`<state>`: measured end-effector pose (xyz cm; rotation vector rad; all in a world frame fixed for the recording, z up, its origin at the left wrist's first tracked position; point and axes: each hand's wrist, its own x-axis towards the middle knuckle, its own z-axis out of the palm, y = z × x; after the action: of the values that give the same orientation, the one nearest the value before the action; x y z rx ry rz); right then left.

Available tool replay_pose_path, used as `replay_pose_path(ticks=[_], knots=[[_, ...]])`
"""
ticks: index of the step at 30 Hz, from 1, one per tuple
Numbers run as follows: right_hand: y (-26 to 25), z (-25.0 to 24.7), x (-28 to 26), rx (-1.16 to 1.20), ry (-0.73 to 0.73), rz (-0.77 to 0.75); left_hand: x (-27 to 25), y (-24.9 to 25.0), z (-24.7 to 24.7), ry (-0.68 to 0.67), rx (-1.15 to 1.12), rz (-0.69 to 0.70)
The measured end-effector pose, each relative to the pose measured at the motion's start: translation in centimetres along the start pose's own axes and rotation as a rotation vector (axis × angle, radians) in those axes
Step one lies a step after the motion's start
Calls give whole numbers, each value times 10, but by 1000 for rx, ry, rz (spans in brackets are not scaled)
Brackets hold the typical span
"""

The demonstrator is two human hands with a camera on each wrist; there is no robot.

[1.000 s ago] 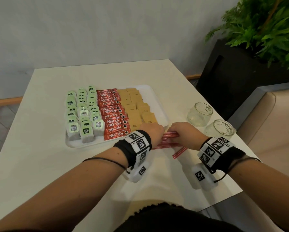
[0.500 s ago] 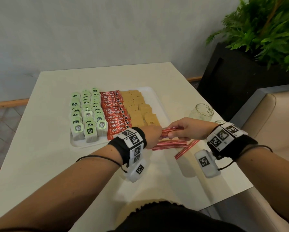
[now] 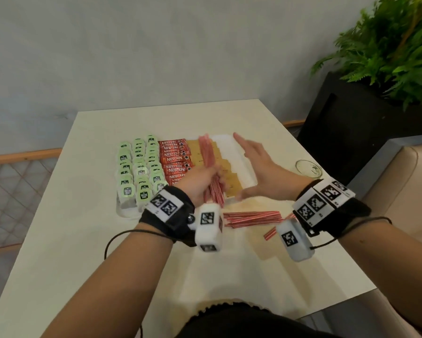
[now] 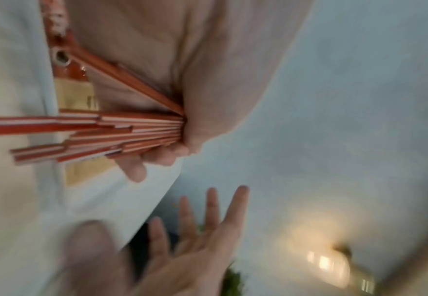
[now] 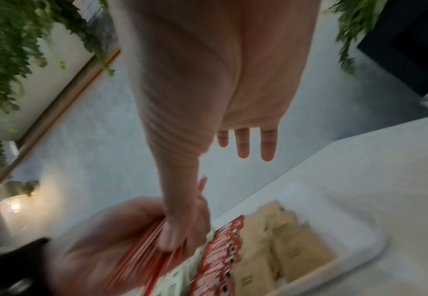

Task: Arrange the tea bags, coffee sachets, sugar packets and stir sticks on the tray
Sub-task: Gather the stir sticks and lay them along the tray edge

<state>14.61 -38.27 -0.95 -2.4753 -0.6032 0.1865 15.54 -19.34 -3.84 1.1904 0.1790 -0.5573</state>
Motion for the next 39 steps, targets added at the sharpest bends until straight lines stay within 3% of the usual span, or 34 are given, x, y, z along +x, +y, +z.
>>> replay_pose_path(ticks=[2,6,11,15,17,19,24,27,29,33,37,39], knots=[[-11,10,-2,6,-61,-69,2,7,-5,49,-280,-44],[-22,24,1,36,-35,-163,0,7,1,142,-287,-1],[-23,28,9,35,63,-151,-2,0,9,70,-281,-35],[-22,27,7,9,-53,-180,4,-2,8,86,-304,-19],[-23,28,9,14,17,-197,6,-4,8,85,-324,-41],[-22,29,13,78,90,-163,4,-5,10,37,-309,-71],[-9,19,12,226,-68,-38,-7,-11,6,-104,4,-99],[2,5,17,245,108,126,-11,-16,7,-187,82,-126],[5,1,20,417,161,207,-13,-18,12,-214,126,-127],[1,17,18,770,48,218,-10,-23,16,-243,118,-138],[3,26,23,786,288,238,-8,-26,14,-234,139,-130],[5,29,22,782,248,241,-9,-25,15,-248,199,-125]])
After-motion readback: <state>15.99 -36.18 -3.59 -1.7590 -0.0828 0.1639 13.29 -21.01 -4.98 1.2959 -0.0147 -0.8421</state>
